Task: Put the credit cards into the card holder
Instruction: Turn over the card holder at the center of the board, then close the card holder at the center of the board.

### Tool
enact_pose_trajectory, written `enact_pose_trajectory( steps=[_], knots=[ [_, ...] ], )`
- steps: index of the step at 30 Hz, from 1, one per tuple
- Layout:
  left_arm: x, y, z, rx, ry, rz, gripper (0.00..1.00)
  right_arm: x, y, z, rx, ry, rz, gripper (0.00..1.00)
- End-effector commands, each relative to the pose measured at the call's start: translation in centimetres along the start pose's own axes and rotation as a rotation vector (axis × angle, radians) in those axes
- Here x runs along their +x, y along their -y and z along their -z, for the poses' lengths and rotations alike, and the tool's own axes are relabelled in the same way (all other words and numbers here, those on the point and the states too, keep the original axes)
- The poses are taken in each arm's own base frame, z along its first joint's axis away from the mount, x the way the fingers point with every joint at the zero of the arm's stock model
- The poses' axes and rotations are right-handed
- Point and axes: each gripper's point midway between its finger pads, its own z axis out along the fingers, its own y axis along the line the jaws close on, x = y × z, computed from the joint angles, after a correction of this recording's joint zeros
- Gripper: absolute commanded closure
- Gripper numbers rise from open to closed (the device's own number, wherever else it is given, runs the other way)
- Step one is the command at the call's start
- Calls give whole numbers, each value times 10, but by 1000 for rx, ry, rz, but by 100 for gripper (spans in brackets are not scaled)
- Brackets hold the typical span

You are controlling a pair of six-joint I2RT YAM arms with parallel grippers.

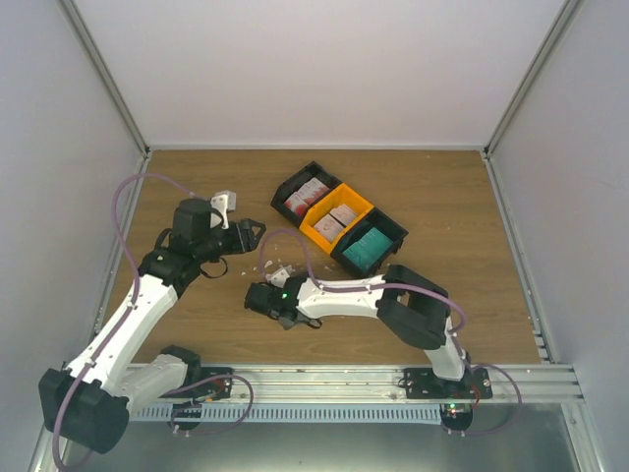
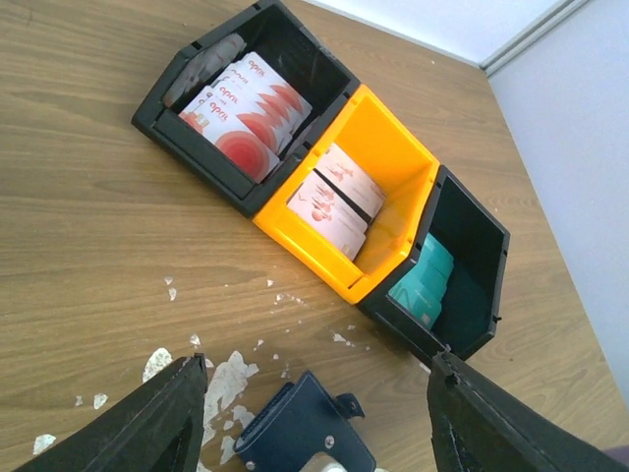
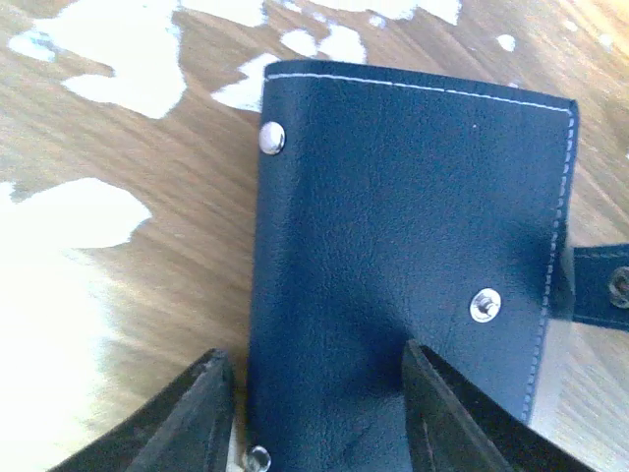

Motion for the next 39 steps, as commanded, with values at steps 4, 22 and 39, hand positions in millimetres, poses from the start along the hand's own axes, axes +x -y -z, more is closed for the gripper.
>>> enact_pose_trajectory(
  steps=[4, 22, 39],
  knots=[
    [-9, -4, -5, 6, 19, -2, 36, -9, -53, 6, -400, 15, -77, 43],
    [107, -40, -45, 86, -148, 218, 32, -47, 73, 51, -373, 236, -297, 44],
    [194, -43, -73, -41, -361, 284, 42, -33, 64, 5, -269, 79, -233, 59]
  ],
)
